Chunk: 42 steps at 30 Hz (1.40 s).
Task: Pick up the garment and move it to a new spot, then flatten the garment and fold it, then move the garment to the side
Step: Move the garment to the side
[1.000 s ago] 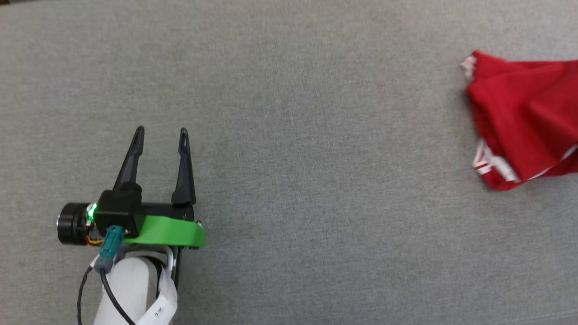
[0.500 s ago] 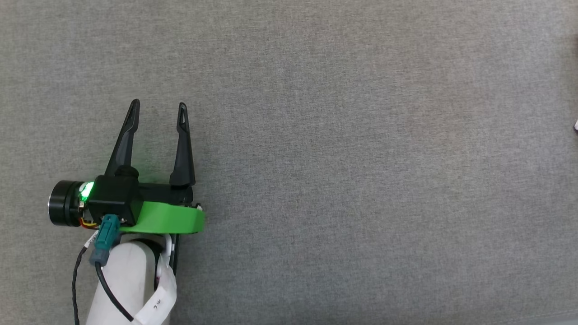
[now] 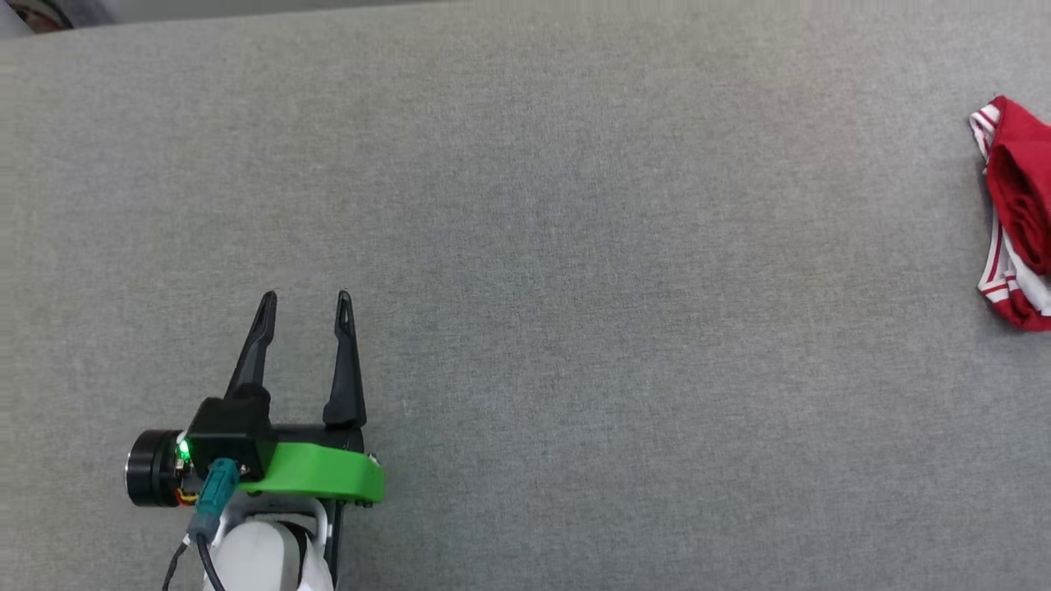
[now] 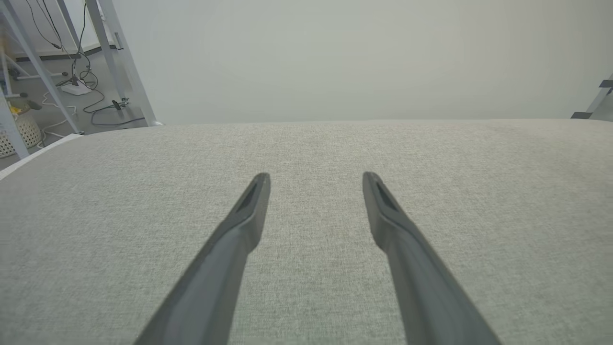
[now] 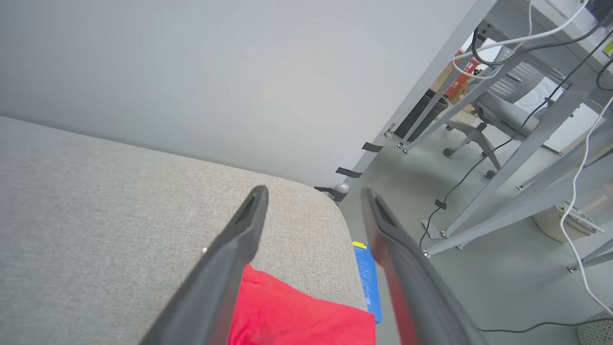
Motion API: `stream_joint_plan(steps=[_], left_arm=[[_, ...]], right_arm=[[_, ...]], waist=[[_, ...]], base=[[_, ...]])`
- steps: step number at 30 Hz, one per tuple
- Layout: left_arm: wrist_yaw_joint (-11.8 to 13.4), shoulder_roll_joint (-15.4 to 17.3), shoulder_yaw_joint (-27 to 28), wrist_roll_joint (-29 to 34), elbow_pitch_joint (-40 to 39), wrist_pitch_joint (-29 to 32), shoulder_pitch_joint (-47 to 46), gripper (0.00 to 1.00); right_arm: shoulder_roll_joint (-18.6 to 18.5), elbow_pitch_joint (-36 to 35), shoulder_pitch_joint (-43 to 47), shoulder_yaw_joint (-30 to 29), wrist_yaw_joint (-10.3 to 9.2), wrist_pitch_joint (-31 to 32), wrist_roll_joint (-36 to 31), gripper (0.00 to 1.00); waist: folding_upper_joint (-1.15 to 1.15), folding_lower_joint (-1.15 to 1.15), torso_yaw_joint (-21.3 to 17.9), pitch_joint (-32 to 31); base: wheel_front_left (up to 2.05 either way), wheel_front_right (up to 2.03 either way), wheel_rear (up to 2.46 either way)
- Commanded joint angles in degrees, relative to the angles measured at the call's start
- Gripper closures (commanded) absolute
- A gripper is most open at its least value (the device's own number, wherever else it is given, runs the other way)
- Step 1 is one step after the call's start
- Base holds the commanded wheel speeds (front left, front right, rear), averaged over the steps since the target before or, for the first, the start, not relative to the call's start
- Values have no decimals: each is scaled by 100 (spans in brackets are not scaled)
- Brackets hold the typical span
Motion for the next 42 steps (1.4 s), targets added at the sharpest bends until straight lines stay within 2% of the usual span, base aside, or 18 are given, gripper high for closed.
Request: stream_joint_plan(steps=[1, 5, 9, 15, 19, 29, 42], left_arm=[[38, -19, 29, -30, 18, -33, 112, 0], [46, -37, 107, -134, 70, -33, 284, 0], [40, -46, 180, -185, 123, -33, 384, 0], [0, -53, 277, -231, 219, -33, 483, 0], [-19, -63, 292, -252, 287, -33, 515, 0], [-61, -92, 200, -310, 394, -33, 642, 0], [-121, -108, 94, -379, 513, -33, 903, 0]], right_arm=[[218, -153, 184, -156, -6, -251, -238, 0], [878, -628, 580, -774, -6, -728, -792, 0], [1640, -1405, 1191, -1289, -6, -864, -1220, 0], [2606, -2537, 2114, -1500, -6, -895, -1496, 0], [3058, -2937, 2681, -1510, -6, -897, -1523, 0], [3797, -3055, 4026, -1659, -6, -898, -1480, 0], [4057, -3316, 4942, -1746, -6, -898, -1650, 0]], waist=[[0, 0, 186, -537], [0, 0, 319, -802], [0, 0, 478, -995], [0, 0, 666, -1191], [0, 0, 783, -1308], [0, 0, 903, -1571], [0, 0, 794, -1790]], base=[[0, 0, 0], [0, 0, 0], [0, 0, 0], [0, 0, 0], [0, 0, 0], [0, 0, 0], [0, 0, 0]])
